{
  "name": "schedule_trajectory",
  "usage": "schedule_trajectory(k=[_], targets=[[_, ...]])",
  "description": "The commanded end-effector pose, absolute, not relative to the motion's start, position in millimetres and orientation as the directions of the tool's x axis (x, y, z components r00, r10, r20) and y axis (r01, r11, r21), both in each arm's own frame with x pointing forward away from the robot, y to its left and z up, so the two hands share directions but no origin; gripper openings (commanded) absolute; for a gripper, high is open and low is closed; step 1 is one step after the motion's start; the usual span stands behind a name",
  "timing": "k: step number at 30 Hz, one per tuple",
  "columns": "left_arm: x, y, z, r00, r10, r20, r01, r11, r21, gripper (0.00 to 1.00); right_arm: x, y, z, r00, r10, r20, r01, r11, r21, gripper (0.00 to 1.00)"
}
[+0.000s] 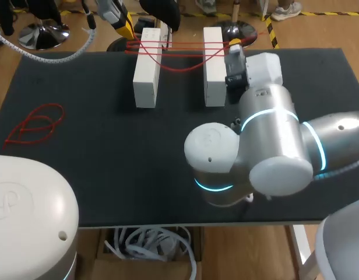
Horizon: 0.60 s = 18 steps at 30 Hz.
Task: Grab the tape and strap the tape.
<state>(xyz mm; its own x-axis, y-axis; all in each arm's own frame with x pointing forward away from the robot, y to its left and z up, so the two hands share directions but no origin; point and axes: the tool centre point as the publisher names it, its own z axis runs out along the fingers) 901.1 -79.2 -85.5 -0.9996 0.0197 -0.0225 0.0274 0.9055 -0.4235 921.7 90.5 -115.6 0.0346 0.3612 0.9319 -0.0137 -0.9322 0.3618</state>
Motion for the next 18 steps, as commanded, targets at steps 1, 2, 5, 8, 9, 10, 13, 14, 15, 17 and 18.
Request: schedule_trajectory(k=[1, 2, 5, 8, 9, 10, 13, 14, 15, 17, 18], targets=[[901.0, -79.3, -84.6, -1.000, 0.019, -0.021, 0.026, 0.908, -0.419, 0.00, 922.9, 85.5, -97.2, -0.028, 0.994, 0.105, 0.072, -0.103, 0.992, 0.00], [901.0, -79.3, -84.6, -1.000, 0.019, -0.021, 0.026, 0.908, -0.419, 0.00, 922.4, 86.0, -96.7, -0.045, 0.998, 0.039, 0.059, -0.036, 0.998, 0.00], [901.0, -79.3, -84.6, -1.000, 0.019, -0.021, 0.026, 0.908, -0.419, 0.00, 920.6, 87.9, -96.2, -0.079, 0.988, -0.133, 0.022, 0.136, 0.991, 0.00], [901.0, -79.3, -84.6, -1.000, 0.019, -0.021, 0.026, 0.908, -0.419, 0.00, 919.5, 88.8, -96.5, -0.091, 0.961, -0.261, -0.017, 0.261, 0.965, 0.00], [901.0, -79.3, -84.6, -1.000, 0.019, -0.021, 0.026, 0.908, -0.419, 0.00, 918.8, 88.6, -96.8, -0.105, 0.936, -0.336, -0.051, 0.333, 0.942, 0.00], [901.0, -79.3, -84.6, -1.000, 0.019, -0.021, 0.026, 0.908, -0.419, 0.00, 918.3, 88.8, -97.3, -0.097, 0.935, -0.342, -0.066, 0.337, 0.939, 0.00], [901.0, -79.3, -84.6, -1.000, 0.019, -0.021, 0.026, 0.908, -0.419, 0.00, 916.2, 87.6, -96.0, -0.093, 0.933, -0.348, -0.129, 0.336, 0.933, 0.00], [901.0, -79.3, -84.6, -1.000, 0.019, -0.021, 0.026, 0.908, -0.419, 0.00, 916.2, 87.6, -96.0, -0.093, 0.933, -0.348, -0.129, 0.336, 0.933, 0.00], [901.0, -79.3, -84.6, -1.000, 0.019, -0.021, 0.026, 0.908, -0.419, 0.00, 916.2, 87.6, -96.0, -0.093, 0.933, -0.348, -0.129, 0.336, 0.933, 0.00], [901.0, -79.3, -84.6, -1.000, 0.019, -0.021, 0.026, 0.908, -0.419, 0.00, 916.2, 87.6, -96.0, -0.093, 0.933, -0.348, -0.129, 0.336, 0.933, 0.00], [901.0, -79.3, -84.6, -1.000, 0.019, -0.021, 0.026, 0.908, -0.419, 0.00, 916.2, 87.6, -96.0, -0.093, 0.933, -0.348, -0.129, 0.336, 0.933, 0.00]])
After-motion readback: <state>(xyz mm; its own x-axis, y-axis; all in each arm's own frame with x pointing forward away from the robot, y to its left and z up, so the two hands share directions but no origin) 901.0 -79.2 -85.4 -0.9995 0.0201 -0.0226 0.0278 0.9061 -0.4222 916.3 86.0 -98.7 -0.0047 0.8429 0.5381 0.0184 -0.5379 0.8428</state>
